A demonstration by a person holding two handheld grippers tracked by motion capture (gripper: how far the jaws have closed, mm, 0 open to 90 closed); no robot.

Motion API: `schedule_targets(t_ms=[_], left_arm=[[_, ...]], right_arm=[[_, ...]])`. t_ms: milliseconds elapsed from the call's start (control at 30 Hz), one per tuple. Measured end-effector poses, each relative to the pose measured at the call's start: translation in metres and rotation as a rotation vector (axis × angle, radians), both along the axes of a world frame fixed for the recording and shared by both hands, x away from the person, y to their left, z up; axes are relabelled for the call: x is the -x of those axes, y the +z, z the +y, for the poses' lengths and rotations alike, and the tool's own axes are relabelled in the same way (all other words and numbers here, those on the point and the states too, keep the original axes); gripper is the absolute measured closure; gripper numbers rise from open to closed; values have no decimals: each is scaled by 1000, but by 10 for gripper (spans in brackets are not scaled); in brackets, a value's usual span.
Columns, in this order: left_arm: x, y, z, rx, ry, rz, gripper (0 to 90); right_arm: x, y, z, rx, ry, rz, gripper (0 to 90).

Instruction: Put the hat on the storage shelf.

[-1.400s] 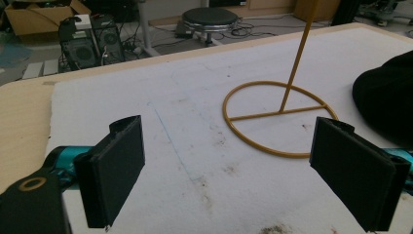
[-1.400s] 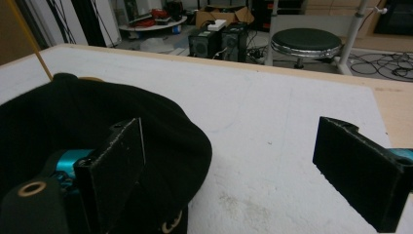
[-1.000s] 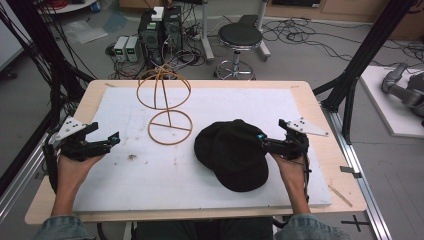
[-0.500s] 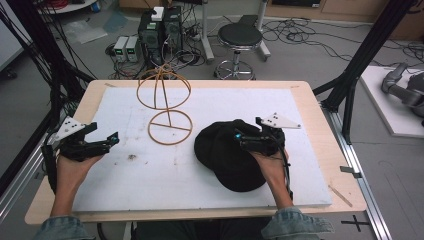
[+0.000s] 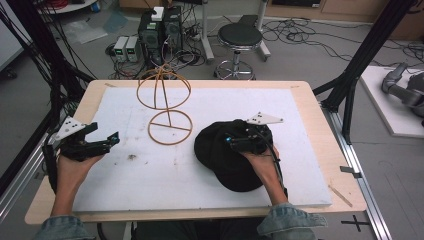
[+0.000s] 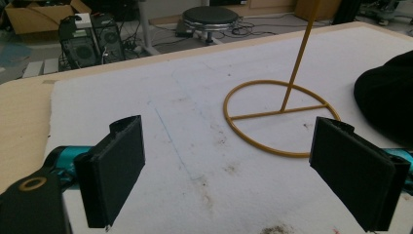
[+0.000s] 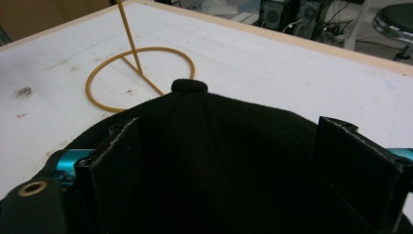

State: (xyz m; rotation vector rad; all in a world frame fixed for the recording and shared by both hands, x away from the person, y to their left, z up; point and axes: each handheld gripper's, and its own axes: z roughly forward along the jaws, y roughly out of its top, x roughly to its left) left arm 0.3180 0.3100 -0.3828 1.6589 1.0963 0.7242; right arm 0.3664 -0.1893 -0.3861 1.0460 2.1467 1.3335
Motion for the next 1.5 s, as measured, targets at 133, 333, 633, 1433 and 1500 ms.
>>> schedule_targets(t_ms=[133,333,633,1433,1500], left_arm=[[0,0,-1,0,-2,2,134],[-1,0,-1,-2,-4,3,134],[-1,0,0,1,0,1,134],[2,1,5,7,17,-5,134],[2,1,5,7,16,-4,134]], right_arm=[[-2,-2,1,28,2,19,235],[-4,-4,4,64,28,43,439],[-4,-3,7,105,58,45,753],[19,48,-11,29,27,-150,868],[21,56,-14,21,17,-182,868]])
